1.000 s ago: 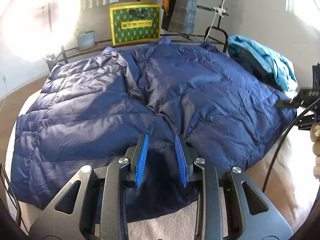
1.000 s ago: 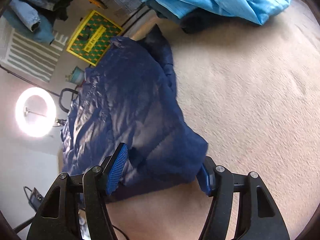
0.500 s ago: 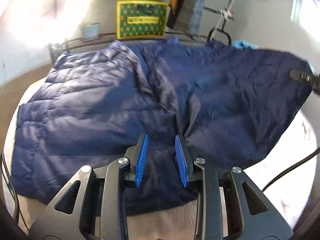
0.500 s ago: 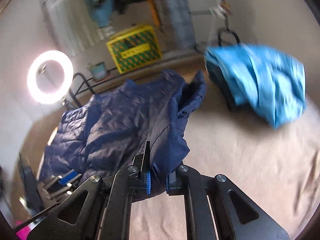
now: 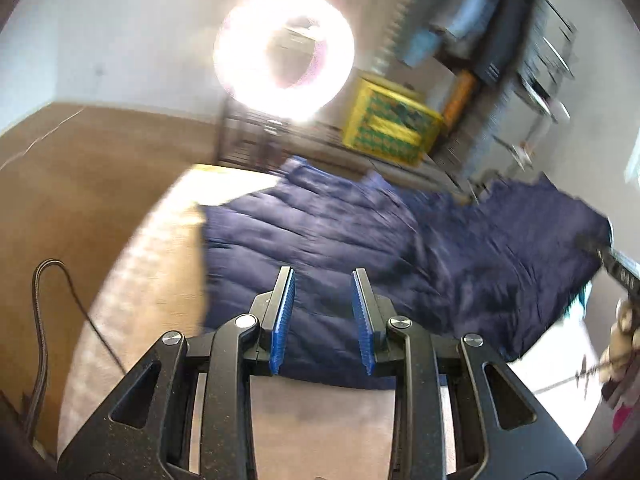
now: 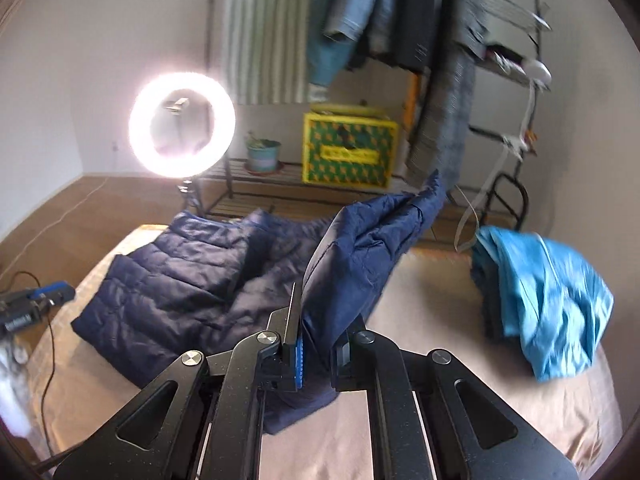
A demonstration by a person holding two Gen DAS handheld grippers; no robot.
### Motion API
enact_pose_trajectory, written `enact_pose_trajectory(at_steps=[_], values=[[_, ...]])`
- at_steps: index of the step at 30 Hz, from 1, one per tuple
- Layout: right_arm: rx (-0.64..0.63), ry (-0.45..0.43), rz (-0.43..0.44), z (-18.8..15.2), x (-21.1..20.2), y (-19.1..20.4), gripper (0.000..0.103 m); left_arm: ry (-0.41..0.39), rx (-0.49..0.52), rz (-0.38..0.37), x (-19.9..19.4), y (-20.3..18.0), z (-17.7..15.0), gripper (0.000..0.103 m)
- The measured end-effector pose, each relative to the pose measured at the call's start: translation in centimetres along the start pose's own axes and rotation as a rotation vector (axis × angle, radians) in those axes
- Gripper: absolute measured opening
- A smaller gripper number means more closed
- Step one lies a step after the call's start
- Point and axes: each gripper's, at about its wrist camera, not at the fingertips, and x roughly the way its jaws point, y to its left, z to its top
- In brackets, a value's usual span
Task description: Fold large clothes
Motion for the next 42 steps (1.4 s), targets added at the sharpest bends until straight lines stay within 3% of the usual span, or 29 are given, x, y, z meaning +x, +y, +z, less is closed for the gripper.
enact_pose_trajectory(at_steps=[7, 14, 19, 23, 27, 32, 36, 38, 42], values=[[-0.127, -0.039, 0.088, 2.2, 1.0, 7.1, 0.007, -0.100, -0.197, 0.081, -3.0, 7.4, 0.9, 0.028], [-0.222, -0.023, 0.215, 2.9, 4.3, 15.4, 0.007, -0.132, -0.250, 0.121, -4.6, 10.7, -0.1, 0.029], [-0.335, 0.035, 0.310, 1.3, 7.6, 22.6, 0.006, -0.128, -0.268, 0.137, -4.5, 11.8, -0.7, 0.029], [-0.408, 0.129, 0.372, -1.6, 10.9, 27.6, 0.006, -0.144, -0.281, 0.140, -5.0, 12.4, -0.6, 0.029], [-0.477, 0.174, 0.383, -4.4, 13.0, 30.9, 0.006, -0.151, -0.286, 0.150, -5.0, 12.9, -0.6, 0.028], [-0.438, 0.236, 0.448, -5.7, 14.7, 31.6, 0.007, -0.149, -0.291, 0.158, -4.8, 13.3, -0.8, 0.028], [-0.370, 0.275, 0.574, -4.9, 14.1, 30.2, 0.022, -0.140, -0.289, 0.156, -4.5, 13.1, -1.0, 0.029], [-0.291, 0.263, 0.686, -4.0, 12.6, 28.0, 0.028, -0.132, -0.281, 0.153, -4.2, 12.7, -0.9, 0.029], [-0.184, 0.208, 0.762, -2.7, 9.9, 23.5, 0.032, -0.097, -0.233, 0.117, -3.1, 10.8, -0.7, 0.029]])
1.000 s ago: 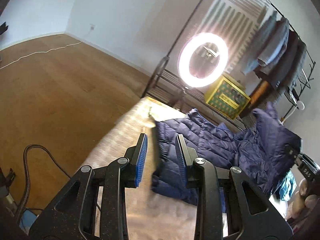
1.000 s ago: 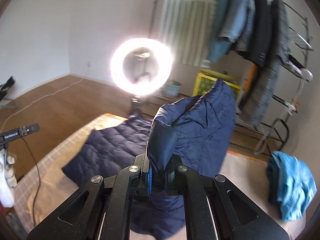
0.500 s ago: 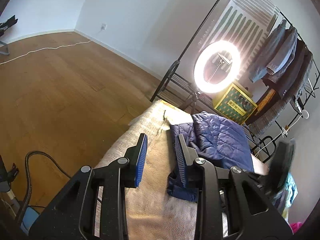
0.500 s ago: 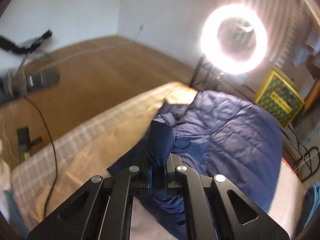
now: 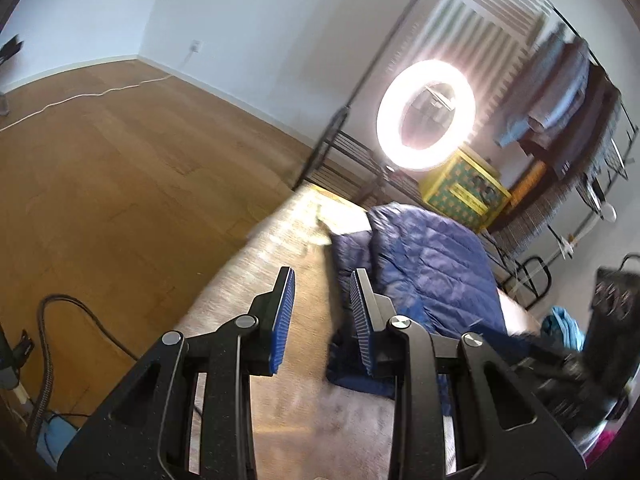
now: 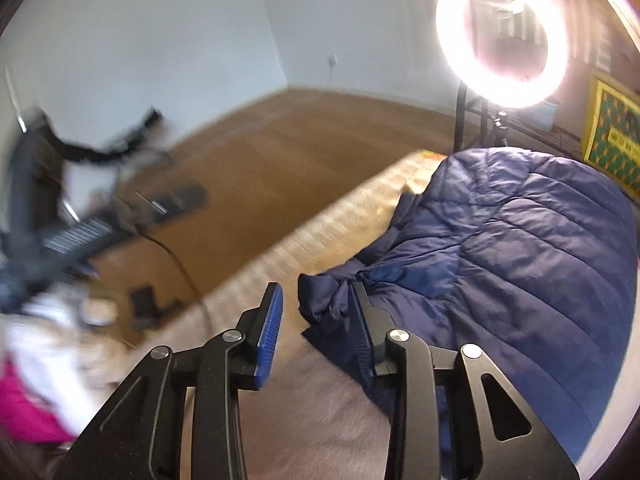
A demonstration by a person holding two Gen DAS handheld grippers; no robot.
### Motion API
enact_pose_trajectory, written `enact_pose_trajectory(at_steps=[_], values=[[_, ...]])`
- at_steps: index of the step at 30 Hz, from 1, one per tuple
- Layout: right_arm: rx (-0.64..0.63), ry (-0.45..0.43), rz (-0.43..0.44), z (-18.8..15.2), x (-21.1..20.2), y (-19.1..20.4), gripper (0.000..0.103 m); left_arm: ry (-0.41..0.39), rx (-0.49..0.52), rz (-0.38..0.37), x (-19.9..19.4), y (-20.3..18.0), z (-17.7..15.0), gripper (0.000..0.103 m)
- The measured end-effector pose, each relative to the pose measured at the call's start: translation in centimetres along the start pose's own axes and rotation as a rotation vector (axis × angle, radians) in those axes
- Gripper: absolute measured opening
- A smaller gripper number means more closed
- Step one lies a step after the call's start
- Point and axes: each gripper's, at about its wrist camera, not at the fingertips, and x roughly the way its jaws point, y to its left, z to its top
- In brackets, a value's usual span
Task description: Fold large clothes
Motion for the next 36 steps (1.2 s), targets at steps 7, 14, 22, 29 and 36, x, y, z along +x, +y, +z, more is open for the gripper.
enact_pose_trajectory(at_steps=[7, 14, 22, 29, 36], values=[[0.044, -0.063, -0.327, -1.1, -5.2, -7.6, 0.032, 0.074, 0.164, -0.069, 2.9, -6.4, -0.7, 0.029], [0.112, -0.016, -0.430, -1.9, -3.6, -13.1, 0.032, 0.168, 0.298, -0.092, 7.7, -11.1, -2.8, 0.029], [0.008, 0.073, -0.417, -4.1, 0.3, -12.3, 0.032, 0.286, 0.342, 0.007, 11.4, -8.5, -7.5, 0.029], [0.002, 0.132, -0.356, -4.5, 0.7, -12.9, 0.032, 0.275, 0.341, -0.004, 10.5, -8.5, -7.2, 0.030], [0.076, -0.032, -0.349, 0.3, -3.9, -16.7, 0.032, 0.189, 0.350, -0.027, 8.9, -9.3, -3.6, 0.030]])
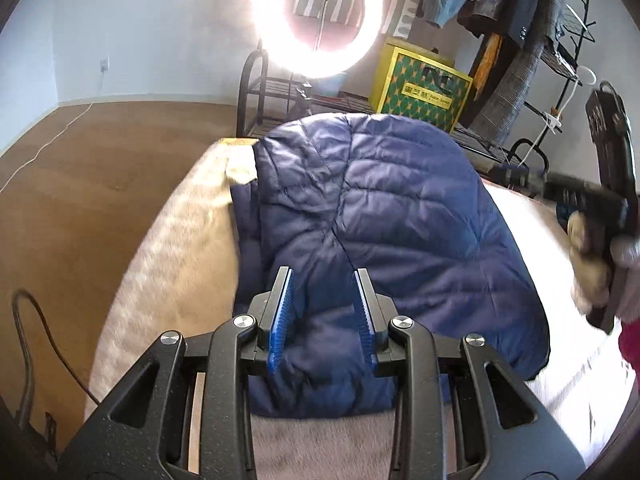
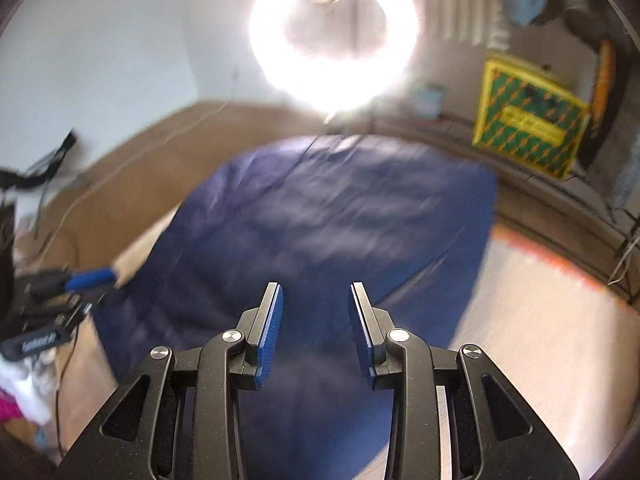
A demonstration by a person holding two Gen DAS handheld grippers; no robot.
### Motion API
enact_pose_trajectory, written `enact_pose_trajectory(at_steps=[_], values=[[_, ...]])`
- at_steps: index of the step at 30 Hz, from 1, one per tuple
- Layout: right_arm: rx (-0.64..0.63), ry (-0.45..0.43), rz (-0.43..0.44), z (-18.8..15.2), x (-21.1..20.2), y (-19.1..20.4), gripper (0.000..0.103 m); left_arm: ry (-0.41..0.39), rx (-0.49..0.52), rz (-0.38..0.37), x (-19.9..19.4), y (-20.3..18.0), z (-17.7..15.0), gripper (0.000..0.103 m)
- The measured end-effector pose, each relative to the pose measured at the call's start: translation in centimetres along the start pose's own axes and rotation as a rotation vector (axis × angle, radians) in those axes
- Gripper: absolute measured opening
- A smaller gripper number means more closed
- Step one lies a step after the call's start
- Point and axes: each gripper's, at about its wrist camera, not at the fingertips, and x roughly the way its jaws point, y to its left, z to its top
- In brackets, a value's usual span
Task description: Fold large clothes
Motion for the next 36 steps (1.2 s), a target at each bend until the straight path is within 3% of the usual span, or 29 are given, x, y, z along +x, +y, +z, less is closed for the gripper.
enact_pose_trajectory(at_steps=[3, 10, 15, 21, 28, 30, 31, 35, 36], values=[[0.008, -0.040, -0.050, 2.4, 1.0, -1.9, 0.032, 0.017, 0.014, 0.002, 1.4, 0.4, 1.9, 0.030], [0.070, -0.027, -0.106, 5.0, 6.3, -4.8, 0.032, 0.051, 0.092, 0.061, 6.6, 0.5, 7.4, 0.037], [0.109, 0.035, -0.142, 5.4, 10.3, -6.7, 0.032, 0.118, 0.097, 0.104, 11.3, 1.9, 6.9, 0.037], [0.097, 0.107, -0.161, 4.7, 13.2, -7.7, 0.034, 0.118, 0.062, 0.073, 12.9, 3.4, 5.4, 0.042], [0.111, 0.078, -0.166, 4.6, 12.0, -7.8, 0.035, 0.130, -0.072, -0.049, 10.7, 7.1, 6.6, 0.045], [0.162, 0.032, -0.121, 4.3, 9.7, -8.5, 0.035, 0.106, -0.145, -0.081, 9.0, 9.5, 7.1, 0.057], [0.182, 0.016, -0.092, 4.2, 9.0, -8.8, 0.036, 0.100, -0.182, -0.105, 8.4, 10.5, 7.2, 0.058], [0.263, -0.017, 0.049, 1.9, 4.9, -10.0, 0.067, 0.156, -0.347, -0.250, 7.8, 14.7, 6.8, 0.060], [0.277, -0.002, 0.080, 1.1, 4.1, -10.2, 0.068, 0.179, -0.369, -0.282, 8.0, 15.1, 6.6, 0.063]])
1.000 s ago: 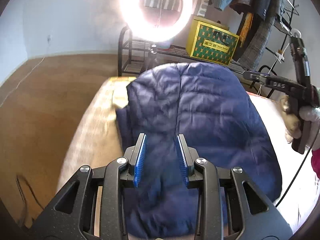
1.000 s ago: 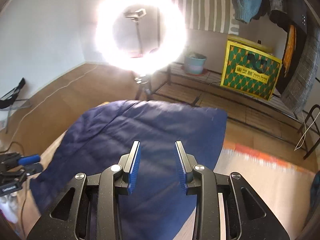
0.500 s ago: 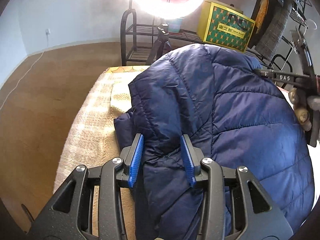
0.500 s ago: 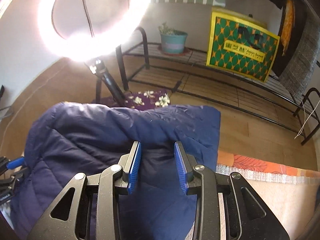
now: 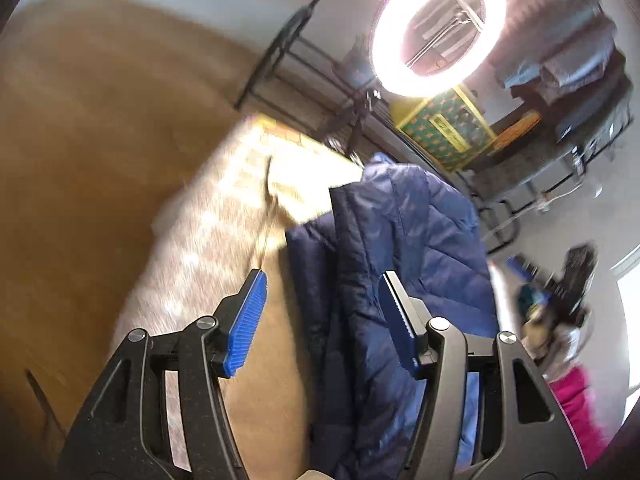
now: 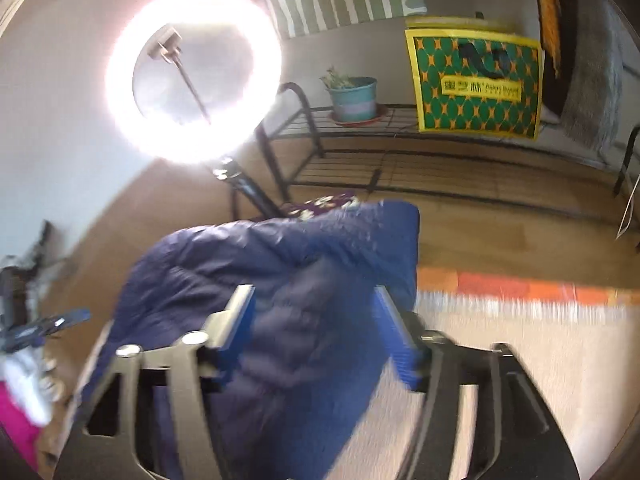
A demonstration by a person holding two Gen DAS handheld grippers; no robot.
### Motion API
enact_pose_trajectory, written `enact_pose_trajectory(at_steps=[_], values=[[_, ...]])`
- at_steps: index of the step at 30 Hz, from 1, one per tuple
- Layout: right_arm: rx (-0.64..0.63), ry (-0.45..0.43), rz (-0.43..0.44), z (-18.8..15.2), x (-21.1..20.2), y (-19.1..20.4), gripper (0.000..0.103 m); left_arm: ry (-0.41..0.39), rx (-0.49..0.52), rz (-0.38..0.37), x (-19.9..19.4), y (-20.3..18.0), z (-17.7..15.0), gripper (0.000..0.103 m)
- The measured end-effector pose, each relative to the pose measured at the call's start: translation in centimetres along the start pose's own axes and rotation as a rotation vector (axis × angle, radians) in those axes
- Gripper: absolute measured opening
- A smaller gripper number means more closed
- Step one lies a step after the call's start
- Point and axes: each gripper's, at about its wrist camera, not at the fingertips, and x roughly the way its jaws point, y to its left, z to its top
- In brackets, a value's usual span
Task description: Fold large clothes
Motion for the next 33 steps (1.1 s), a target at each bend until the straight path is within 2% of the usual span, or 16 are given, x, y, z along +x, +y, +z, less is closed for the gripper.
enact_pose_trajectory(at_steps=[4, 9, 11, 14, 19, 27, 31, 32, 33], values=[[0.070, 0.119, 0.115, -3.2, -1.1, -1.3, 0.068, 0.098, -0.095, -0.119, 2.0, 1.5, -0.6, 0.064], [0.220, 0.186, 0.247, -6.8, -1.0, -3.2, 0.068, 0.150, -0.157, -0.170, 4.8, 2.1, -0.9, 0.064], [0.250, 0.197, 0.280, -7.6, -0.7, -3.4, 0.068, 0.181, -0.156, -0.167, 5.9, 1.9, -1.2, 0.064], [0.271, 0.210, 0.305, -8.4, 0.1, -3.5, 0.068, 0.182, -0.143, -0.171, 6.7, 1.5, -1.1, 0.065], [0.309, 0.221, 0.372, -9.0, 1.6, -3.8, 0.068, 0.178, -0.176, -0.209, 7.5, 1.9, -0.5, 0.065], [0.300, 0.208, 0.454, -8.6, 2.9, -2.4, 0.072, 0.175, -0.168, -0.249, 8.9, 1.2, 0.1, 0.065], [0.247, 0.206, 0.423, -8.4, 3.7, -1.2, 0.072, 0.179, -0.156, -0.236, 10.0, 0.3, 0.6, 0.065], [0.241, 0.210, 0.421, -8.3, 4.0, -0.9, 0.070, 0.176, -0.151, -0.226, 10.1, 0.1, 0.7, 0.063], [0.239, 0.209, 0.411, -8.2, 4.2, -0.7, 0.067, 0.170, -0.140, -0.209, 9.8, 0.2, 0.4, 0.054]])
